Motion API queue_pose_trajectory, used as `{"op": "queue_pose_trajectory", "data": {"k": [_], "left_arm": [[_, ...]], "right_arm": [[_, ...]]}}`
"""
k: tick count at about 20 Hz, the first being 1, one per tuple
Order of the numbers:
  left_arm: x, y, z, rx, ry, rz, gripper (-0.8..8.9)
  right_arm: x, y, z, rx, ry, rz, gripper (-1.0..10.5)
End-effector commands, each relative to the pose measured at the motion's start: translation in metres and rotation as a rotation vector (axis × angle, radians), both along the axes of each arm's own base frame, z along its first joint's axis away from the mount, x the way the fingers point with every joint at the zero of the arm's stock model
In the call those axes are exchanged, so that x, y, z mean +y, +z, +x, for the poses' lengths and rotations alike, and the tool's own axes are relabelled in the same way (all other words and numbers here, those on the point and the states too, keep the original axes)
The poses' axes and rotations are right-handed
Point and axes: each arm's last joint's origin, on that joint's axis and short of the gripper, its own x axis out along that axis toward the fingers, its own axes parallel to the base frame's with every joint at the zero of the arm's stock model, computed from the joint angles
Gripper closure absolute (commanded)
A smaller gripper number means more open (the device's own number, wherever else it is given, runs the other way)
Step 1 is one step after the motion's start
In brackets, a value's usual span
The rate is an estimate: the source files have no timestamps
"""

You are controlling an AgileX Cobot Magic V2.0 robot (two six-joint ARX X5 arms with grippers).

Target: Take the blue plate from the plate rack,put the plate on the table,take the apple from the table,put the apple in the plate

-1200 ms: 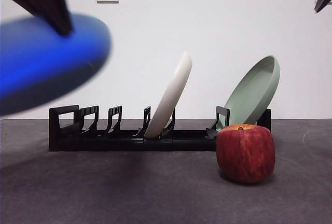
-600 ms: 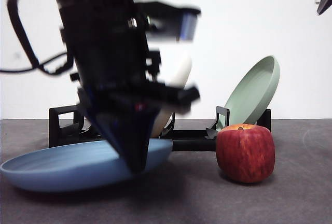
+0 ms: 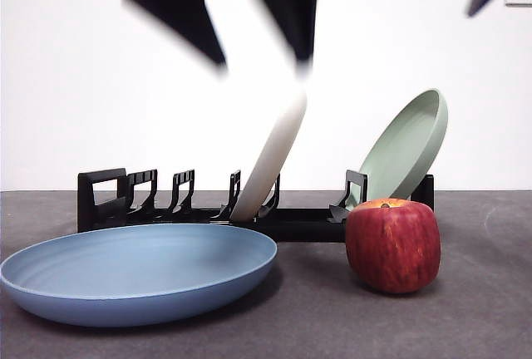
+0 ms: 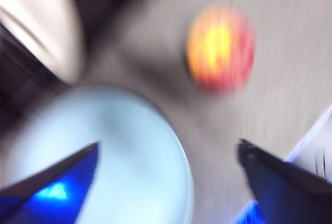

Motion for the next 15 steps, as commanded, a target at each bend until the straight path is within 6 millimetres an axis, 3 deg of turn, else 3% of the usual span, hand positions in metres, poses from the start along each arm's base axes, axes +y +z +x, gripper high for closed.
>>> {"op": "queue_pose_trajectory", "data": {"k": [1,5,8,11,15], "left_arm": [[0.021,0.055,-0.007,-0.166,0.051,-0.064,3.5],[0.073,0.144,-0.025,-0.449,0.228,-0.12,3.5],[0.111,0.186,-0.04,-0.573,0.378,-0.125,3.5],[0.14,0.204,-0.052,-0.644,0.489,-0.115,3.5],[0.158,0.204,-0.063,-0.655,0.536,-0.074,3.5]], "right_arm": [[0.017,-0.003,0.003,0.013,0.085,-0.009,4.4],[0.052,-0.022,0.019,0.058,0.139,-0.127,4.3],[0.079,-0.041,0.034,0.103,0.168,-0.241,3.9],[0.101,-0.064,0.048,0.138,0.213,-0.274,3.5],[0.117,-0.096,0.06,0.218,0.242,-0.325,3.5]]}}
